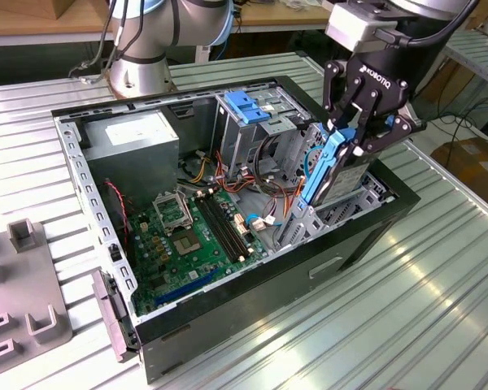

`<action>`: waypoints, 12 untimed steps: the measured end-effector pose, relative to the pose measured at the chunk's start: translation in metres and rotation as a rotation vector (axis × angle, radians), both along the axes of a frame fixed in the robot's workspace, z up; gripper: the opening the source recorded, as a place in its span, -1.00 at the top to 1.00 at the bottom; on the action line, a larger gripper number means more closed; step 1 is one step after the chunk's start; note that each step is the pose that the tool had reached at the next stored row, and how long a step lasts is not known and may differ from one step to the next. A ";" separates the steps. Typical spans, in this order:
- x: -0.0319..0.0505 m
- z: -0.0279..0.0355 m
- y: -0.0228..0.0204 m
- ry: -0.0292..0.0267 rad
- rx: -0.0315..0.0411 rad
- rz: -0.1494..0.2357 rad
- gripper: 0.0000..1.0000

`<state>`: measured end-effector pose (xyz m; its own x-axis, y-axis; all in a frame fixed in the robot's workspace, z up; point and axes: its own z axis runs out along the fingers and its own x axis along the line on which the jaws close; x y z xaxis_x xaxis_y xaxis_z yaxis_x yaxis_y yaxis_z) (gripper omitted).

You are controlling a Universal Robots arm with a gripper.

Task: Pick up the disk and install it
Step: 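Insert the disk into the insertion slot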

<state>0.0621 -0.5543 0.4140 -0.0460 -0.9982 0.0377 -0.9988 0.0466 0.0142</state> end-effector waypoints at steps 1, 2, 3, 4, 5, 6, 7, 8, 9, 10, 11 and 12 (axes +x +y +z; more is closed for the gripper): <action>0.0000 -0.0014 0.0000 0.0000 -0.0001 0.000 0.25; 0.0000 -0.0023 0.0000 0.0000 -0.0002 0.000 0.25; 0.0000 -0.0032 0.0000 0.0000 -0.0002 0.000 0.25; 0.0000 -0.0046 0.0000 0.0000 -0.0004 0.000 0.25; 0.0000 -0.0057 0.0000 0.0000 -0.0004 0.000 0.25; 0.0000 -0.0066 0.0000 0.0000 -0.0005 0.000 0.25; 0.0000 -0.0078 0.0000 0.0000 -0.0005 0.000 0.25; 0.0000 -0.0086 0.0000 0.0000 -0.0005 0.000 0.25; 0.0000 -0.0100 0.0000 0.0000 -0.0007 0.000 0.25; 0.0000 -0.0112 0.0000 0.0000 -0.0008 0.000 0.25; 0.0000 -0.0120 0.0000 0.0000 -0.0010 0.000 0.25; 0.0000 -0.0129 0.0000 0.0000 -0.0010 0.000 0.25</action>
